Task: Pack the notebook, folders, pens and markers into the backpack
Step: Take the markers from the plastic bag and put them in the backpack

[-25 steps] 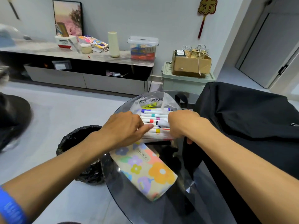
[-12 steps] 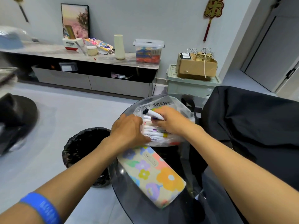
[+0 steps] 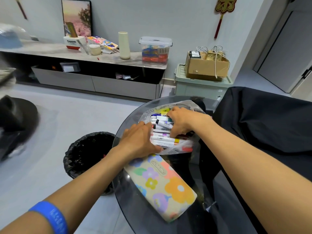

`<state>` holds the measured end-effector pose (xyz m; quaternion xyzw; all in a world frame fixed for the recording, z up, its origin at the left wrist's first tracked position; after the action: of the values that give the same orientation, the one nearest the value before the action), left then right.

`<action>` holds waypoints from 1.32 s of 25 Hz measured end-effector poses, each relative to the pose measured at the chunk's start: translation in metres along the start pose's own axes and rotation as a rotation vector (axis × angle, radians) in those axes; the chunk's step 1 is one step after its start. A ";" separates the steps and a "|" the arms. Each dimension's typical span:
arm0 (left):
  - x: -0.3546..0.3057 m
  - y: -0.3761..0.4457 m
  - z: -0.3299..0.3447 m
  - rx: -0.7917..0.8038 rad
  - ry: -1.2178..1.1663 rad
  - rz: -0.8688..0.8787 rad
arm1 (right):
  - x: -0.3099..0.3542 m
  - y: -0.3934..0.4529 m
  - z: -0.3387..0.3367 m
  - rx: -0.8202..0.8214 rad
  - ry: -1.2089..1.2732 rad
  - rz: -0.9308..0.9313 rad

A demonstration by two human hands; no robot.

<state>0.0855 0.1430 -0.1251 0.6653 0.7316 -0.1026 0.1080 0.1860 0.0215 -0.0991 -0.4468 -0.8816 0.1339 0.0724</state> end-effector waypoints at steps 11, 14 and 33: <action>-0.001 0.004 0.007 -0.035 -0.028 -0.016 | -0.008 -0.009 0.000 -0.318 0.070 0.052; -0.003 0.004 0.009 -0.048 -0.021 -0.002 | -0.019 -0.018 -0.005 -0.433 0.214 0.079; -0.166 -0.077 -0.051 -0.244 -0.023 0.469 | -0.096 -0.263 -0.034 -0.637 2.089 0.327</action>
<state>0.0227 -0.0069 -0.0269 0.7974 0.5631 0.0066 0.2167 0.0491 -0.1993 0.0121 -0.4492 -0.3108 -0.5348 0.6447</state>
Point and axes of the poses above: each hand's wrist, its own y-axis towards the middle knuckle, its own z-axis out of the palm, x = y × z, the point moved 5 cm from there along y, towards the middle knuckle
